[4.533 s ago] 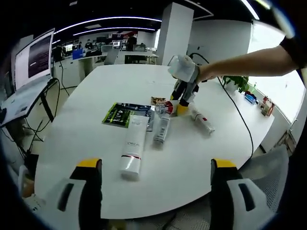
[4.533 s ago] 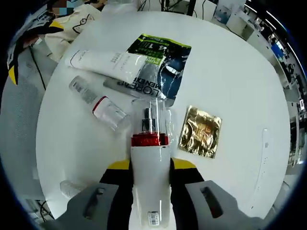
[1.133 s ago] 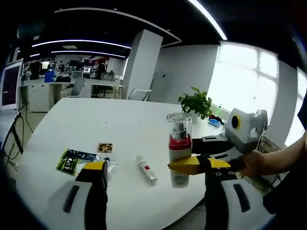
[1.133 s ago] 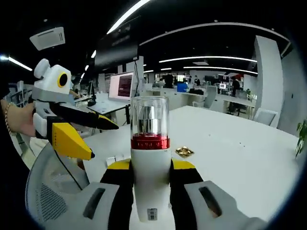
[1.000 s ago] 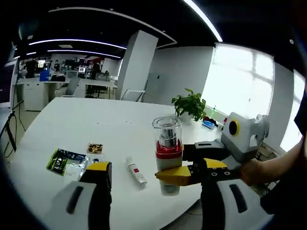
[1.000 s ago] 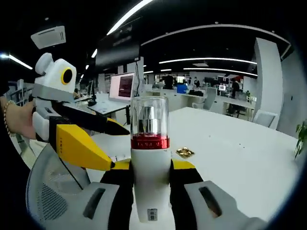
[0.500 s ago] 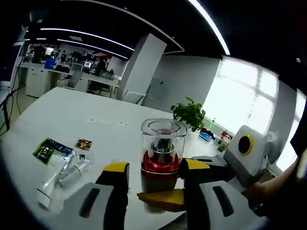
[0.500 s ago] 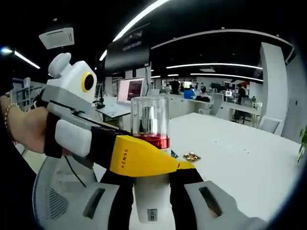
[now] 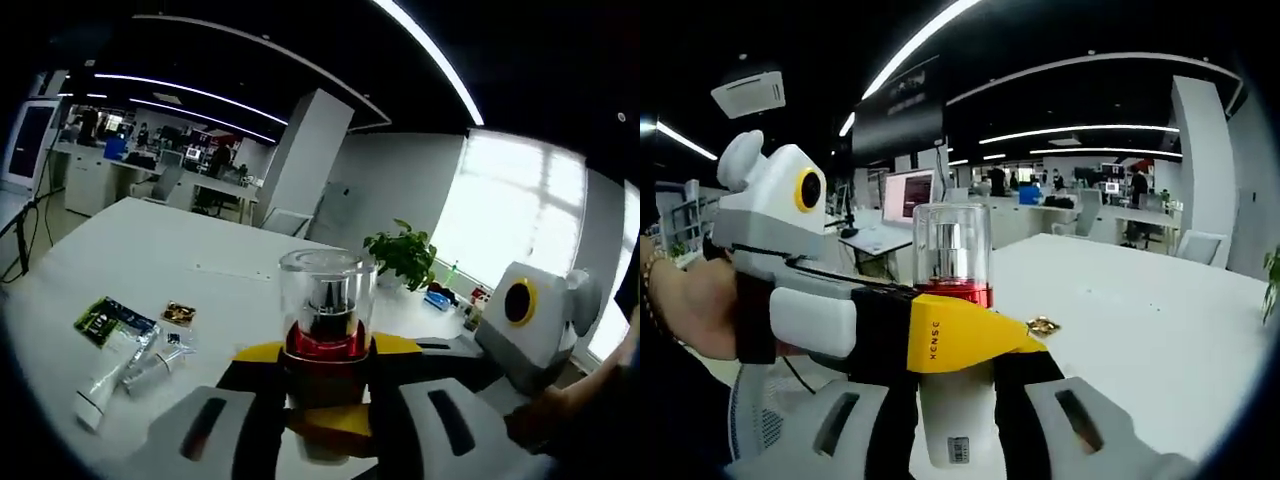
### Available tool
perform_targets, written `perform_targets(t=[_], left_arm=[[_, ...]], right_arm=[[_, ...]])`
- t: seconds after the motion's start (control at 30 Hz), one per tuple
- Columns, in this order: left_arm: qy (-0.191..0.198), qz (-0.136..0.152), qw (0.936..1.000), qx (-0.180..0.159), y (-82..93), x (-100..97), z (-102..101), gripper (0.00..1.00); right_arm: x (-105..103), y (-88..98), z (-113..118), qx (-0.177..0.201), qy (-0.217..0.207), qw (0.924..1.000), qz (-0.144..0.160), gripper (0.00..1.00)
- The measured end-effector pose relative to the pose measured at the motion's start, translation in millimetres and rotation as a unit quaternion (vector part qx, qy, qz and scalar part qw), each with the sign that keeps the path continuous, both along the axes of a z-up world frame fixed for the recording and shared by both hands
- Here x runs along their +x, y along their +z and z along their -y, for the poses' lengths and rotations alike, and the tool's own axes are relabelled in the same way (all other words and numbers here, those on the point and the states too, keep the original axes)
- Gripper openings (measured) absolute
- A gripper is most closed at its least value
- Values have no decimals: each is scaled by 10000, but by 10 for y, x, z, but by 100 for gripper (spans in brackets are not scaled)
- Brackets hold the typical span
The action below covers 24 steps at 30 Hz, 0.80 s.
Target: Arrange the skincare products in the storage area until every visible bottle or jar stands upright without overlapping.
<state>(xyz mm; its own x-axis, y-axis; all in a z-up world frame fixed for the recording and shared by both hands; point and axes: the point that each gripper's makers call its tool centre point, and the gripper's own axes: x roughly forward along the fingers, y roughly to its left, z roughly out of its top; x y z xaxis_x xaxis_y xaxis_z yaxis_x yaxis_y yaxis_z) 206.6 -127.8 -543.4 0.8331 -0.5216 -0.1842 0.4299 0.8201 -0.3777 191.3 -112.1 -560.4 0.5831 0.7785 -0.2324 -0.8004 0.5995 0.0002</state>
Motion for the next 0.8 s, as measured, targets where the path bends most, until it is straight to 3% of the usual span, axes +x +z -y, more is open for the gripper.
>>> perform_targets(t=[0.07,0.13,0.23,0.33,0.47,0.53,0.63,0.7,0.8], left_arm=[[-106,-64,9999,-4,-3,-15,-19,27],[-355,-362,9981,-362,1,-60,-79,27],[-683,-431,9939,-746,90,-132,-134,27],[-1294,-242,9851,-1103,336,-258,-131,27],[-1945,83,9750,-1075,651,-371,-95,27],[-2274,341,9679,-1009,808,-442,-48,27],[-2788,597,9530,-1028,1087,-558,25,27],[-3116,761,9398,-1180,1281,-630,58,27],[-3495,982,9247,-1148,1462,-699,87,27]], right_arm=[[-29,8,-30,-47,52,9999,89,28],[-83,40,-80,-83,340,9991,241,29],[-185,142,-135,-48,851,9953,461,30],[-342,375,-161,260,1427,9883,476,33],[-442,647,-120,552,1807,9805,539,34],[-523,675,-84,613,1934,9788,-285,33],[-567,841,-70,994,2012,9703,-901,33],[-585,1028,-58,1221,2118,9674,-656,36],[-694,1216,-89,1383,2470,9566,-687,33]])
